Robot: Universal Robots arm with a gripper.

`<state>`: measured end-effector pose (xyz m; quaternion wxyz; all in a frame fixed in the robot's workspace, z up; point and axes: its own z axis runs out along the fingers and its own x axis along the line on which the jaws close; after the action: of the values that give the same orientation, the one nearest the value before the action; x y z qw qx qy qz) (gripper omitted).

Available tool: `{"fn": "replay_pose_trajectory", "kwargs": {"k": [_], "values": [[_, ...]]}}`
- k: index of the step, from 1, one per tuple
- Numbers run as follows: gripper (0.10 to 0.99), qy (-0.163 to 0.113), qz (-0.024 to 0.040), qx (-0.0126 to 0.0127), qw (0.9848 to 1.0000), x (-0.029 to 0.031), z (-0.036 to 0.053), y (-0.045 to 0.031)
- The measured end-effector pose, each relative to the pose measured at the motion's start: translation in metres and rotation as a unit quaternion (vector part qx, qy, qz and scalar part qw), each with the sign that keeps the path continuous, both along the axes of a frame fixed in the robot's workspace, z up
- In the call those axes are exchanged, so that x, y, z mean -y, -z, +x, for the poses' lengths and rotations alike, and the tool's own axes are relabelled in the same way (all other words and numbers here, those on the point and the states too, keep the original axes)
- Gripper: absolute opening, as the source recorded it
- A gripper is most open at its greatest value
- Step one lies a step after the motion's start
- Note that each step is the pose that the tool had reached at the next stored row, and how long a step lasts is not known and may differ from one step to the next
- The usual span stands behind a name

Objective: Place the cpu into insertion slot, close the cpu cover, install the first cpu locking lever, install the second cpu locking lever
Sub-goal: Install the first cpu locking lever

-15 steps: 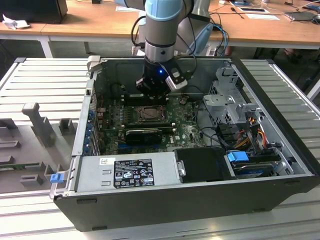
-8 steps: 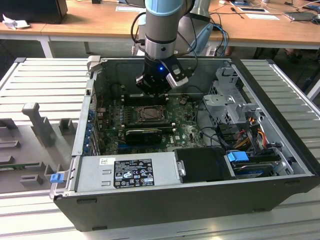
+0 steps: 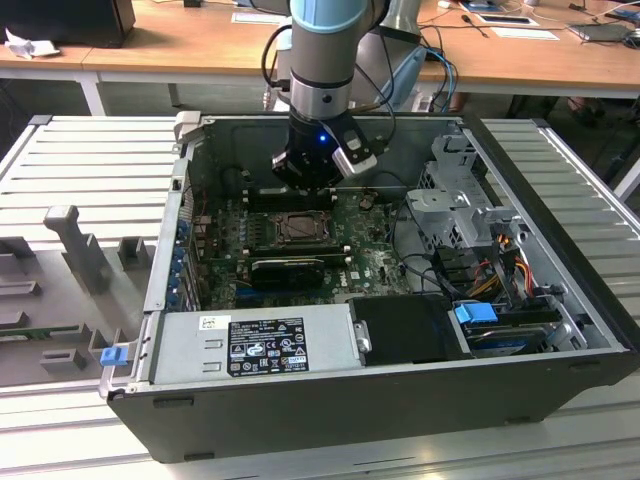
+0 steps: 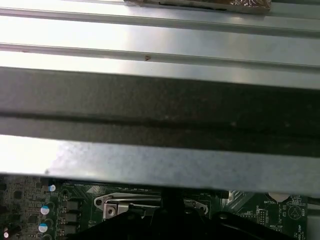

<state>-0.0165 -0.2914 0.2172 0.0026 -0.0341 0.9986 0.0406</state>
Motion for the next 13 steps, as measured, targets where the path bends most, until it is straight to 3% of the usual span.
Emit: {"fn": "replay_pose_trajectory", "kwargs": {"k": [13], "values": [[0.106, 0.0, 0.0, 0.0, 1.0, 0.0017, 0.0, 0.0]]}}
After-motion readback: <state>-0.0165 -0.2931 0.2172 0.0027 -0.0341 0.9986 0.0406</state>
